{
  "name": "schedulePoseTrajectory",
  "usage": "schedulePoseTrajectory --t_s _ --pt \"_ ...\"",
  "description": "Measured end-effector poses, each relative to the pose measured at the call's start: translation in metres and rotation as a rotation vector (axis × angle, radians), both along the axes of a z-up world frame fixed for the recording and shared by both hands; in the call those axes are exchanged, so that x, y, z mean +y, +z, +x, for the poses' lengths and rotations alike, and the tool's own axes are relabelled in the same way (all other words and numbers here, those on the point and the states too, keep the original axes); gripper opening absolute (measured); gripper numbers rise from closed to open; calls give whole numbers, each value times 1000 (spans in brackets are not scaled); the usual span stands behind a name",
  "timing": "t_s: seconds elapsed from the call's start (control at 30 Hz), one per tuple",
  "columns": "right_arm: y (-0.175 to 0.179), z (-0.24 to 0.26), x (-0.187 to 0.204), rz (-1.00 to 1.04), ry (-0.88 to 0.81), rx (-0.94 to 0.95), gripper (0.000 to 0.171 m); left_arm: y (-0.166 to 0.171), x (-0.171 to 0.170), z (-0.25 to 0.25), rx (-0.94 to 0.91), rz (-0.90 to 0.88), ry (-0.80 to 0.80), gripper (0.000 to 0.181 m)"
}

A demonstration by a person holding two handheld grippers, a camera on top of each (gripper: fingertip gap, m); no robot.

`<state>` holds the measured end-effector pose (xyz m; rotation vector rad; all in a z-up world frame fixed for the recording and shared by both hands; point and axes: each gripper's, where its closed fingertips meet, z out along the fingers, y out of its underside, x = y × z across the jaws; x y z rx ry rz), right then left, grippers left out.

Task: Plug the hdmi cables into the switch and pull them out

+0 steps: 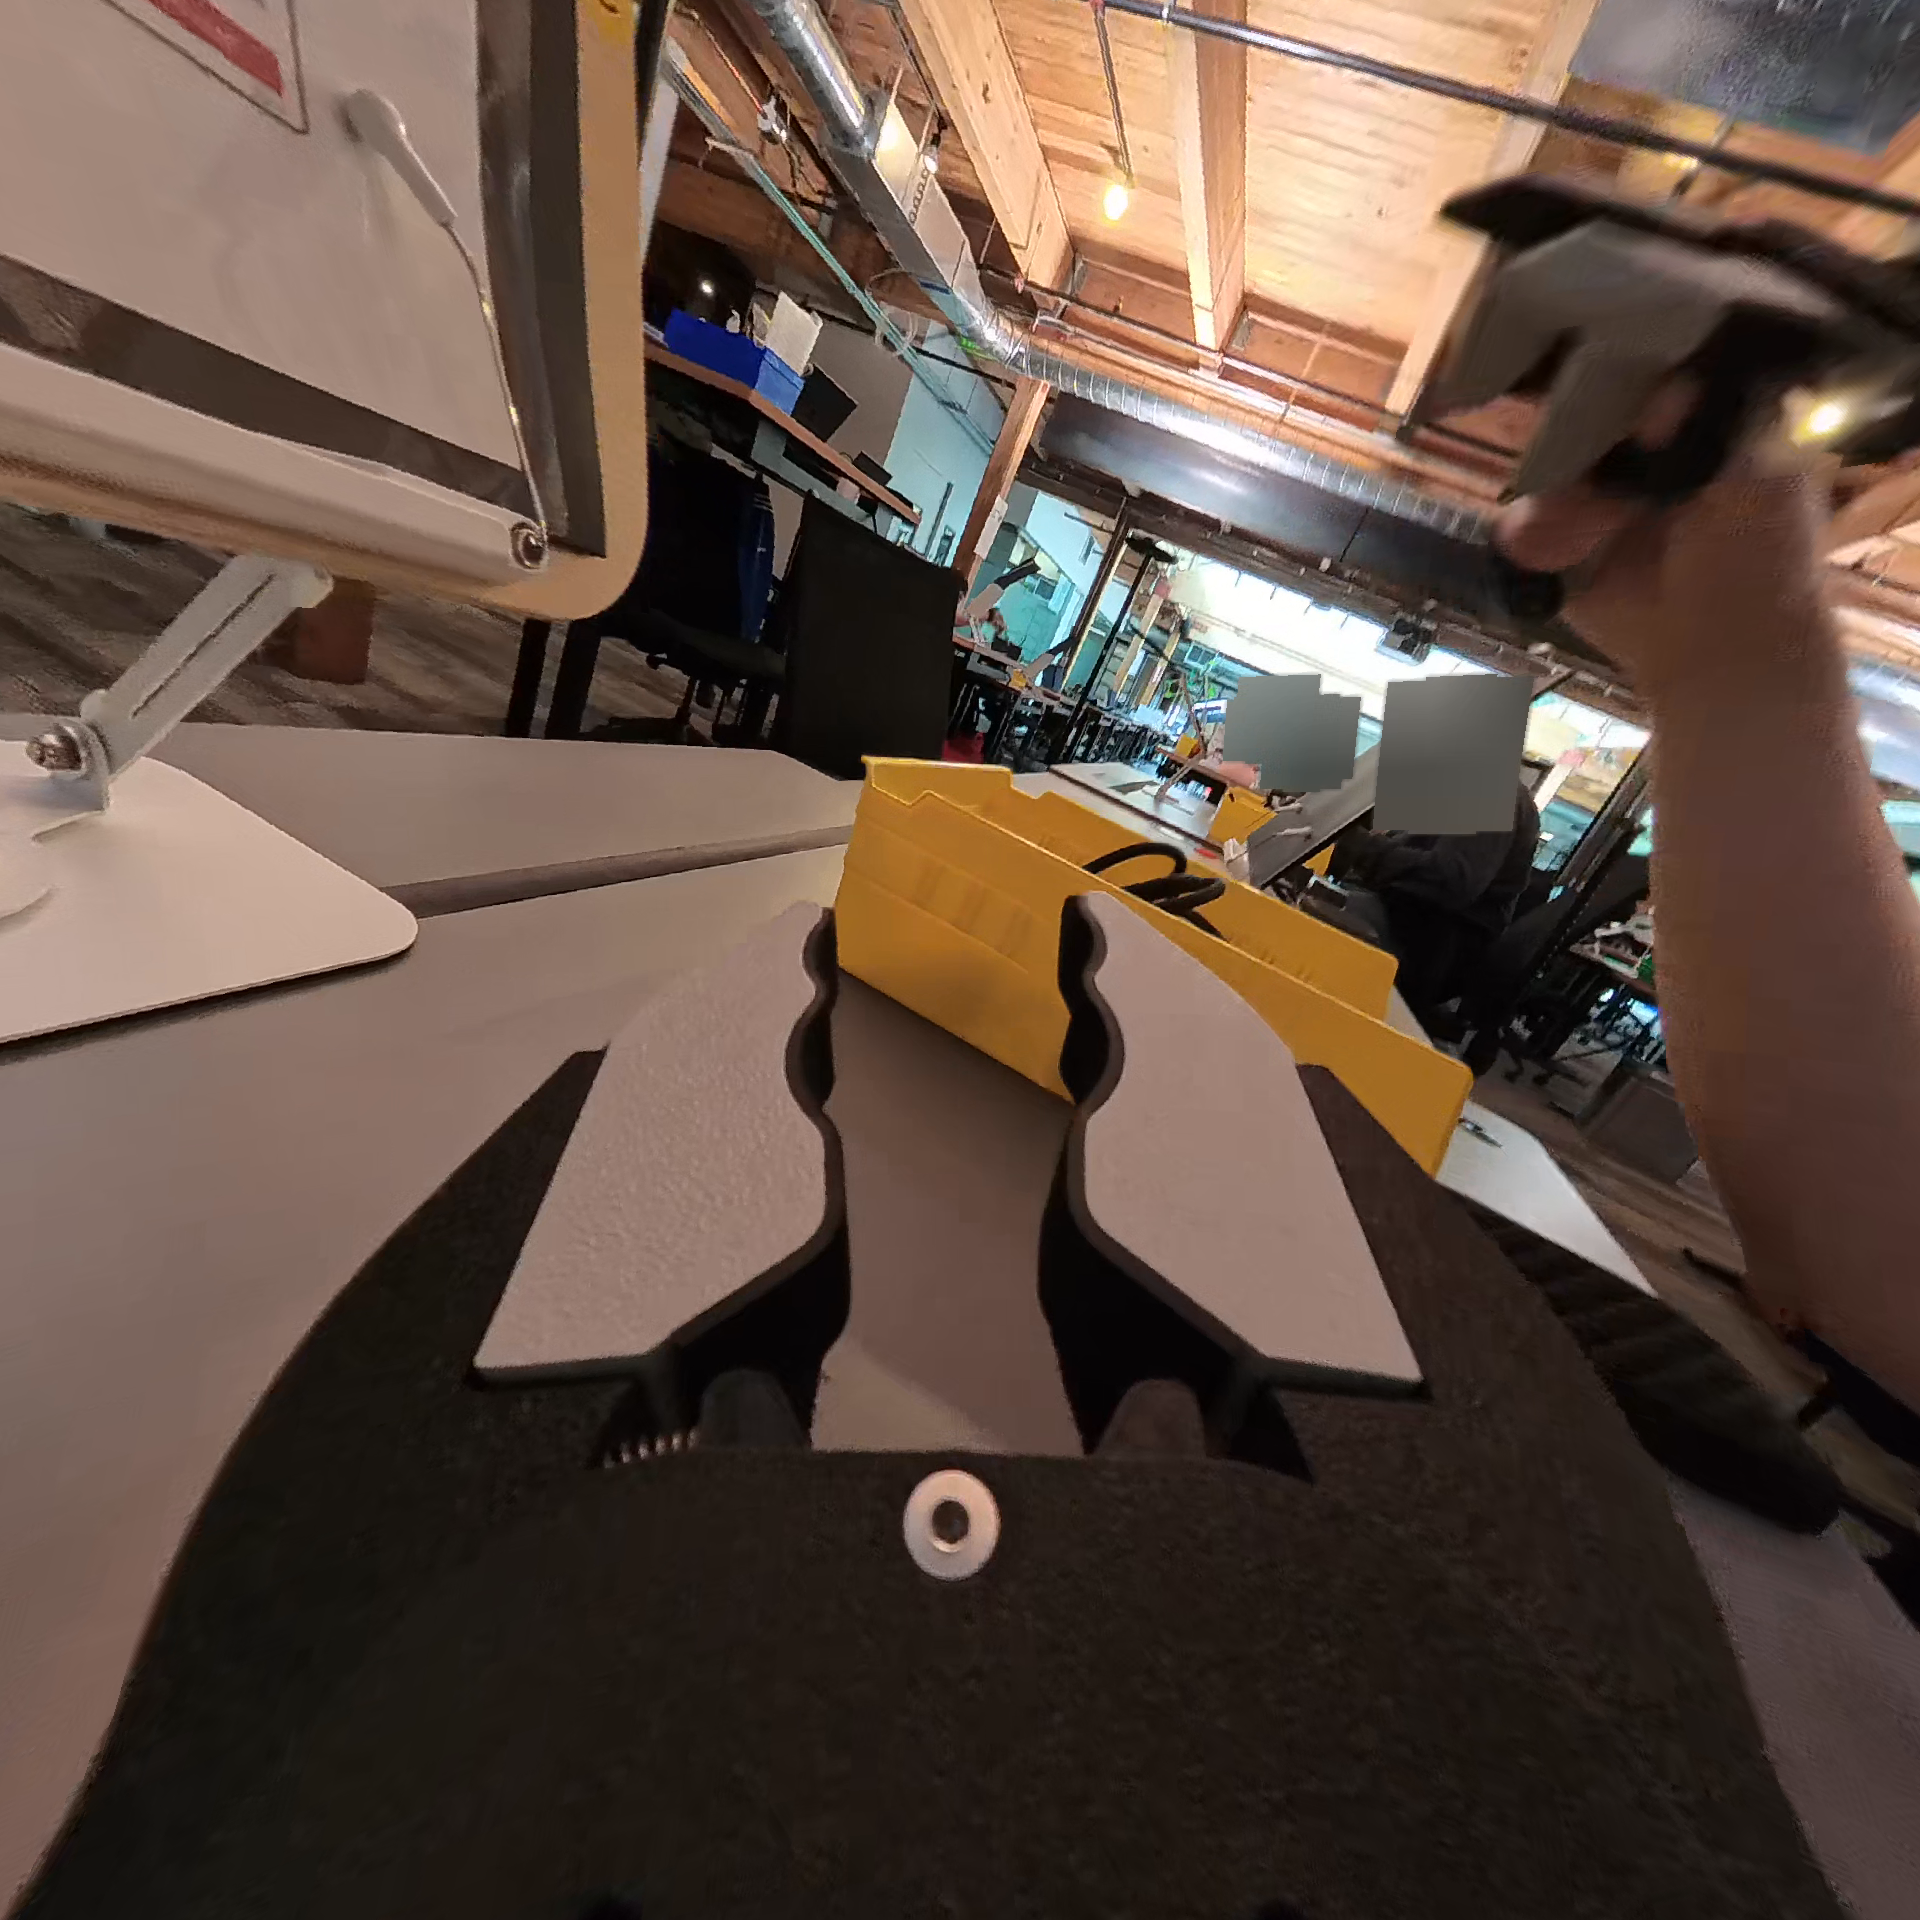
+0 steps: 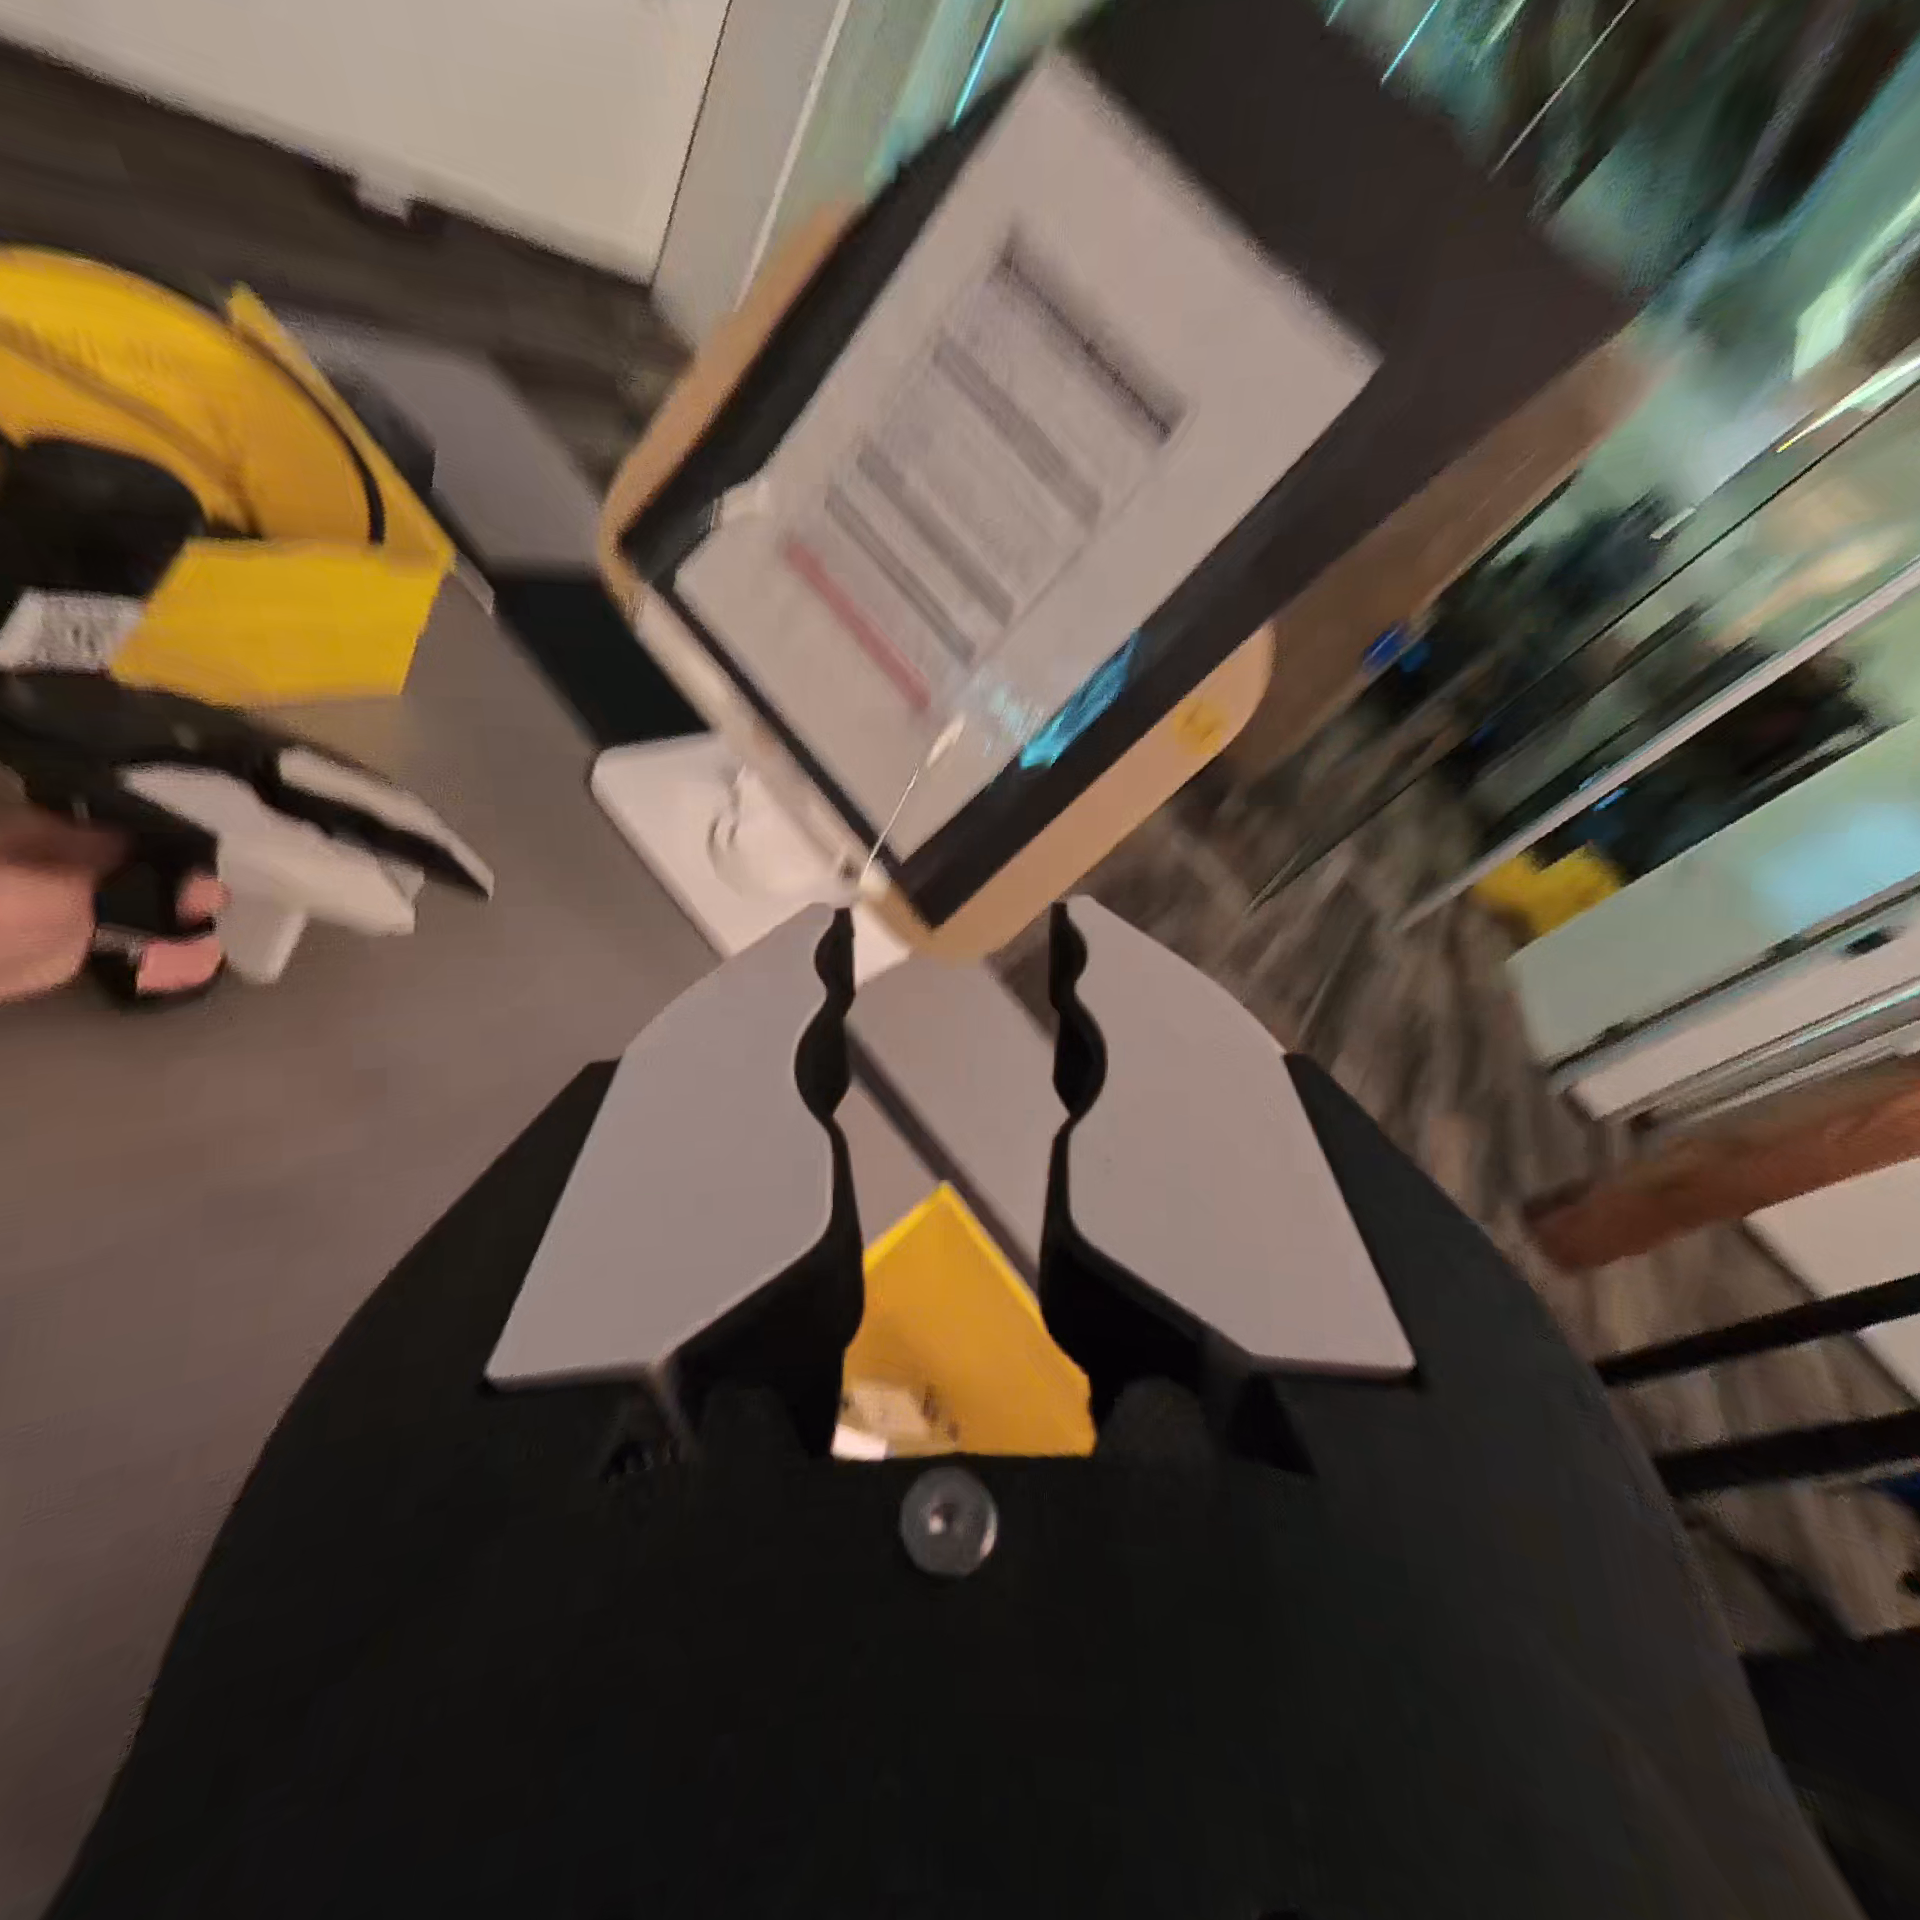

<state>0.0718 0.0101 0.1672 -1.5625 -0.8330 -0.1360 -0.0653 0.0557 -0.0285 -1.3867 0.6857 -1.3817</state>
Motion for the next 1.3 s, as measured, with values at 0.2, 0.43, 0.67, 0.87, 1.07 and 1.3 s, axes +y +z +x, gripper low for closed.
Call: schedulePoseTrajectory --t_s 0.2,0.43,0.67,0.87,1.07,1.3 --pt "12 -4 -48 233 12 43 39 21 -10 0 113 170 70 39" --pt "3 22 -40 156 15 176 40 111 -16 -44 327 299 362 33" --pt "6 35 -54 158 -1 173 41 144 10 -230 705 123 877 69" --pt "-2 34 -51 138 -26 133 41 47 20 -285 968 -216 712 55" --pt "-17 33 -38 97 -68 90 41 6 36 -289 984 -327 632 18" --pt "-36 25 -25 40 -82 31 41 -25 43 -310 1111 -340 643 12"
